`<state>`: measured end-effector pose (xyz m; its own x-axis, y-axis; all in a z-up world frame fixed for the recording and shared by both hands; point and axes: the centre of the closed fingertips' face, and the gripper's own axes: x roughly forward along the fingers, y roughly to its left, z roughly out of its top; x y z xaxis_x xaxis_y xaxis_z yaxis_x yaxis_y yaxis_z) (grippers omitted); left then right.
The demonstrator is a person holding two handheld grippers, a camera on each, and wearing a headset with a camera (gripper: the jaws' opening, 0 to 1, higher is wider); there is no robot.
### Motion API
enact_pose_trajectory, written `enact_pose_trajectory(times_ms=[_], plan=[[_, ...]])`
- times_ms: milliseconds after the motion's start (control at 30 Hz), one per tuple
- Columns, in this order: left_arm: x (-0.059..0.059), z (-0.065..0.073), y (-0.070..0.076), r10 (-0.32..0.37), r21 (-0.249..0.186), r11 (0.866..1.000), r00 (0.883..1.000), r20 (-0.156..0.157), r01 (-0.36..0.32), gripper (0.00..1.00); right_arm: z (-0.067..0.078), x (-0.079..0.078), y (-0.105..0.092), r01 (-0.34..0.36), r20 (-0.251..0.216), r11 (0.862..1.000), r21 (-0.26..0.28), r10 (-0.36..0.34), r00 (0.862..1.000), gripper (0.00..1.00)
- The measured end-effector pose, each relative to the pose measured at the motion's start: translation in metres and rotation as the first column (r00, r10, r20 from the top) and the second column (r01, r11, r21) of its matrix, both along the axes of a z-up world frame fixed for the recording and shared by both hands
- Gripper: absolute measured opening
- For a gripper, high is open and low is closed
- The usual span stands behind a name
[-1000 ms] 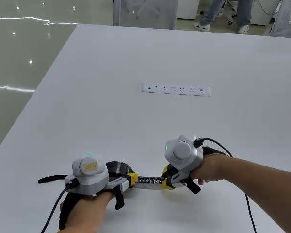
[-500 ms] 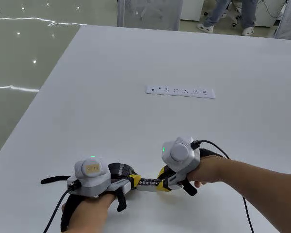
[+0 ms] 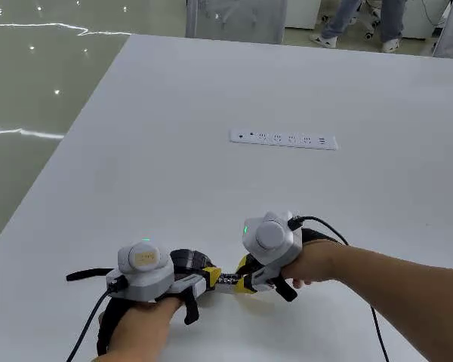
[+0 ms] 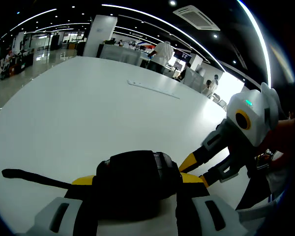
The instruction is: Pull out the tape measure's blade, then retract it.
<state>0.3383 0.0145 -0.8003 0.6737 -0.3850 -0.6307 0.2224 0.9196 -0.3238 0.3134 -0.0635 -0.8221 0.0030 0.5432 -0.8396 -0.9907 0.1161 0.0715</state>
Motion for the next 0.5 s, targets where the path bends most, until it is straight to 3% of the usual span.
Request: enact_pose_trajectory(times_ms=[167,500], plan=[[0.0,0.001,0.0,0.002,-0.005,1.0,1.0,0.002,-0.002,0.6,0.0,0.002,0.015,-0.013,0.008,1.0,0.021,0.013,1.0,0.14],[0.0,0.0,0.0,0.003,-0.004,1.0,1.0,0.005,-0.003,0.6,-0.001,0.003,0.023,-0.022,0.002,0.999,0.024,0.022,1.0,0.14]])
